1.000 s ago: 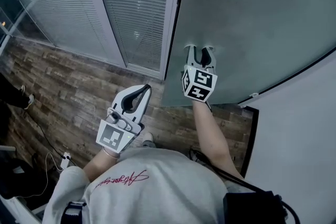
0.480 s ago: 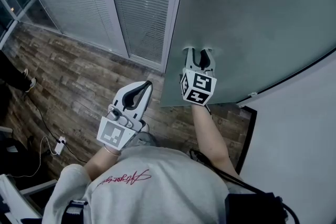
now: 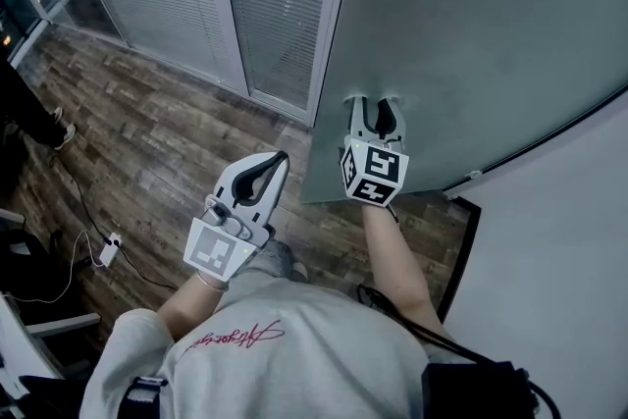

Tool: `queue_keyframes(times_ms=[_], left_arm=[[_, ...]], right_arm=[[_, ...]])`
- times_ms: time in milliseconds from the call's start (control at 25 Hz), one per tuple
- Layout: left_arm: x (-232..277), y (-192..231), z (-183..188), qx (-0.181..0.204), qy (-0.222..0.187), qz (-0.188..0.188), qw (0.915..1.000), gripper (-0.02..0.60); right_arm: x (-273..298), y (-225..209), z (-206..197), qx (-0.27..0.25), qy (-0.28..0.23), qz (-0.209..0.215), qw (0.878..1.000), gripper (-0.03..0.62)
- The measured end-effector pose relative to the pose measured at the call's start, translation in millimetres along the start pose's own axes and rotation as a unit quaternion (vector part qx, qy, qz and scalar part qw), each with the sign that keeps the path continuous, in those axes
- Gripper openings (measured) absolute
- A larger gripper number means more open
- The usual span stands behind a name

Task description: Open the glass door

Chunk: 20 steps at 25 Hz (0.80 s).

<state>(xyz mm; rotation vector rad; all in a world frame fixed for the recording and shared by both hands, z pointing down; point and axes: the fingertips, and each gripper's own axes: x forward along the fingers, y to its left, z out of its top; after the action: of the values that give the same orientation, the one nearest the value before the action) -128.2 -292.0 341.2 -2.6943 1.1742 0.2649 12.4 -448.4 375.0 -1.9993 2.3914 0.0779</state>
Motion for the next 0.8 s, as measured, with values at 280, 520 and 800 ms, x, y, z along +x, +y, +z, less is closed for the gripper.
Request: queue_keyframes(times_ms=[280, 520, 800], left_arm=[[-11, -24, 26, -0.009, -0.029, -0.019, 0.9994, 0.013], [-32, -52, 34, -0.013, -0.032, -0.055, 0.9979, 0.012], [-61, -92, 32, -0.022, -0.006, -0.103, 0.9944, 0.012]], right_arm=[[-43, 7, 2, -0.002, 0.004, 0.003, 1.0, 0.13], [-82, 4, 5, -0.005, 0.012, 0.002, 1.0, 0.13], [-126, -2, 8, -0.005, 0.006, 0.015, 1.0, 0.13]])
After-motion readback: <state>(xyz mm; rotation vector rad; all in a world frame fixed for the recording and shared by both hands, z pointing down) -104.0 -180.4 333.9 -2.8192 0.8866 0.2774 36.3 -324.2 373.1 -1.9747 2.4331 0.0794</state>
